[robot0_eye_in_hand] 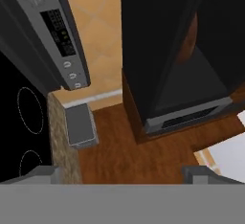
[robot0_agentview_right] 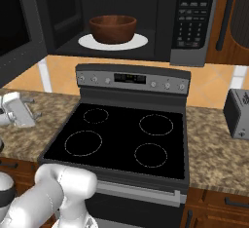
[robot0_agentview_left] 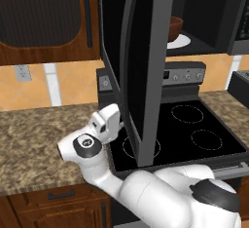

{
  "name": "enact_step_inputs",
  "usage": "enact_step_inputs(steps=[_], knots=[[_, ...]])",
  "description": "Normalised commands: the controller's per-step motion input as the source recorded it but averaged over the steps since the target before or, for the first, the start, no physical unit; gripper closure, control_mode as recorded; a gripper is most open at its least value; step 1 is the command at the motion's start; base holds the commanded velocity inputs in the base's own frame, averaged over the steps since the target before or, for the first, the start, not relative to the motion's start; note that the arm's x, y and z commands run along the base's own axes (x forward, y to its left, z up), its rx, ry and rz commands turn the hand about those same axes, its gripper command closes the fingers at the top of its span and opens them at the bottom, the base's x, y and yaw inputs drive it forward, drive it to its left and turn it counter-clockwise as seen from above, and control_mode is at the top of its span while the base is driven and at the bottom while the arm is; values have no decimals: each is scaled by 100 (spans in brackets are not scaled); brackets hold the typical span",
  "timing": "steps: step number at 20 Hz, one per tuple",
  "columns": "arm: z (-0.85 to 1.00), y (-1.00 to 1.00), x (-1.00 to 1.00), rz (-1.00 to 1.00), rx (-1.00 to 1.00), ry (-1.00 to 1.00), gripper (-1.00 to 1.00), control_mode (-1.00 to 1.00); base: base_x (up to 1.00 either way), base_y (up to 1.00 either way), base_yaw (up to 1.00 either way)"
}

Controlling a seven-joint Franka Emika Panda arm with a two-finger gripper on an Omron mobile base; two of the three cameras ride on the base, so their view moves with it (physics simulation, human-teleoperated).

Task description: Open the microwave, place the bowl with waffle inside the microwave, then close the microwave door and turn it on.

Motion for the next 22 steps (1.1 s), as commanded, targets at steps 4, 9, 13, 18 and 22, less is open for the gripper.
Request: enact_step_inputs(steps=[4, 9, 13, 18, 22], knots=[[0, 83, -26, -1, -16, 0, -100, -100, 0, 0, 0], [1, 72, -35, -5, -16, 0, 100, -100, 0, 0, 0], [34, 11, -47, -8, -3, -10, 100, -100, 0, 0, 0], [78, -8, -31, -9, 0, -15, 100, -100, 0, 0, 0], [74, -34, -36, -9, -10, 0, 100, -100, 0, 0, 0]])
